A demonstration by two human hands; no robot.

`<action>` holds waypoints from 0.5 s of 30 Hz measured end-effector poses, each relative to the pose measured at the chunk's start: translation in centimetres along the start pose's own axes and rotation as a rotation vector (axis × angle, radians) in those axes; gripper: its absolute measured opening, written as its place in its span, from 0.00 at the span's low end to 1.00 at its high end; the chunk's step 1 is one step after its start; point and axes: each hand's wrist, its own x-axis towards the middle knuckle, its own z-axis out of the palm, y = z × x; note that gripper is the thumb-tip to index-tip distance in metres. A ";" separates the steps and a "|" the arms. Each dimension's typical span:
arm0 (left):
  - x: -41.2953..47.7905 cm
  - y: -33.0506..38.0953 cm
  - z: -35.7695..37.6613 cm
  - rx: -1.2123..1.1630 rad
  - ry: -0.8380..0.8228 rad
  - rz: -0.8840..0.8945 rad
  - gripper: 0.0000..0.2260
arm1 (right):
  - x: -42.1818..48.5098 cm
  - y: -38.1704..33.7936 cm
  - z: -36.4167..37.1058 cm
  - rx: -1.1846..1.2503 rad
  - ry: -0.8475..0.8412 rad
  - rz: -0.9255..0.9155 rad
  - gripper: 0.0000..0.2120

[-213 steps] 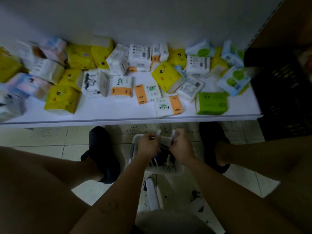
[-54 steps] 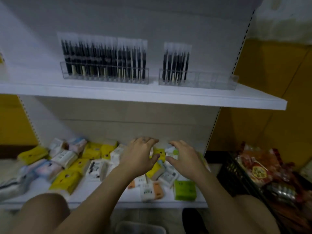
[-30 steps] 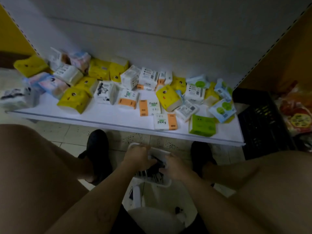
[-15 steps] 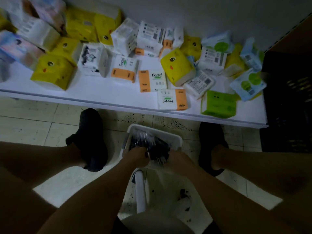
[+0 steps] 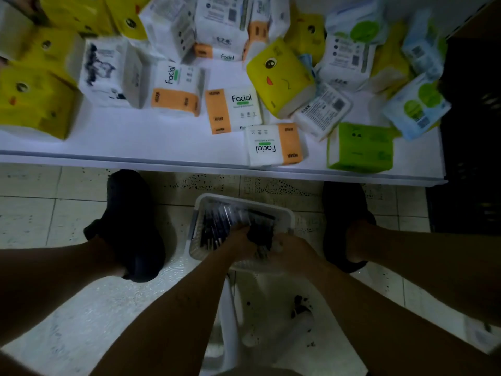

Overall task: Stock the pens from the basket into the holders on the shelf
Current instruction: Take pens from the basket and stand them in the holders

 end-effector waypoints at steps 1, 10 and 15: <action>0.2 0.0 0.1 0.014 -0.012 -0.006 0.18 | 0.3 -0.1 0.3 0.004 -0.004 0.012 0.18; 1.1 -0.4 1.1 0.159 0.007 -0.002 0.21 | 1.7 0.0 1.4 0.003 -0.067 -0.023 0.17; 1.6 -0.4 1.0 0.106 0.025 -0.050 0.20 | 1.7 0.5 1.4 0.039 -0.051 -0.004 0.18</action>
